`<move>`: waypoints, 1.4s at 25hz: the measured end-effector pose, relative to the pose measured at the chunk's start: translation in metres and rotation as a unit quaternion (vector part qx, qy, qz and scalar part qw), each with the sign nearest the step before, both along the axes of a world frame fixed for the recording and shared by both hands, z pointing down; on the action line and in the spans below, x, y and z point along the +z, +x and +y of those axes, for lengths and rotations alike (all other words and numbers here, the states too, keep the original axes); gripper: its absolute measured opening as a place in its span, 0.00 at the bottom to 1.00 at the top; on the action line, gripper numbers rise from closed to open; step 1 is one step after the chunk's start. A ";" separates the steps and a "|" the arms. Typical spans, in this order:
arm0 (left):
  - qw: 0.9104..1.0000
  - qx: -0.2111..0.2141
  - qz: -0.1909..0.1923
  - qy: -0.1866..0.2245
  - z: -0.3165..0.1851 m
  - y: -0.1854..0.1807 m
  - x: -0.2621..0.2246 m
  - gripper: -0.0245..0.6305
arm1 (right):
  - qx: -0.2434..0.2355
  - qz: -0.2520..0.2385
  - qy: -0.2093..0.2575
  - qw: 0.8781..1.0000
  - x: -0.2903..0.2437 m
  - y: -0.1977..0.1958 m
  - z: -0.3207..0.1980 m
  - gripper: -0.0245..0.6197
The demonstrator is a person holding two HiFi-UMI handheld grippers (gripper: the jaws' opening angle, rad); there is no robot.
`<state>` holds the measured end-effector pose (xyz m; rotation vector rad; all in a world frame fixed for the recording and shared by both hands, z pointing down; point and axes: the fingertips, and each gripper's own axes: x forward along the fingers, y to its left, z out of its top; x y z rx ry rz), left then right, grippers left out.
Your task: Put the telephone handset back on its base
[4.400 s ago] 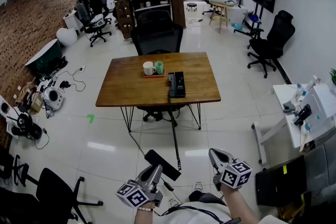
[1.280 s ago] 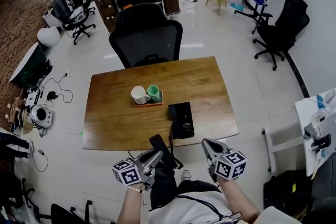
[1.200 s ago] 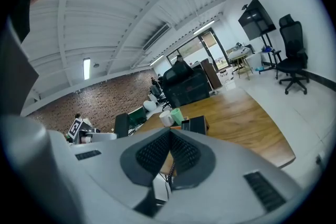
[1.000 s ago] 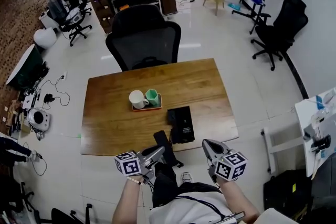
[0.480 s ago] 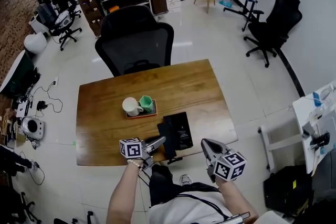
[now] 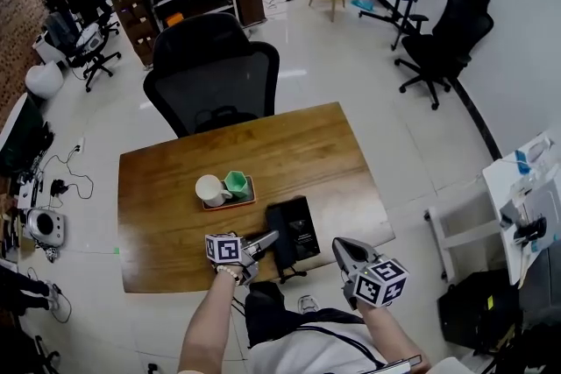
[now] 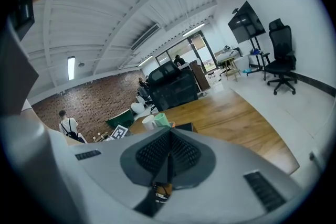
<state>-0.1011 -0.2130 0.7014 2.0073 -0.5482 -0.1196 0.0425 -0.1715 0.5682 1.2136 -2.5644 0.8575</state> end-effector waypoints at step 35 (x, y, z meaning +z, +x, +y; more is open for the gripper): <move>0.968 -0.232 -0.092 -0.014 0.024 -0.081 -0.019 0.22 | -0.015 -0.019 -0.005 1.000 -0.002 -0.002 0.001 0.04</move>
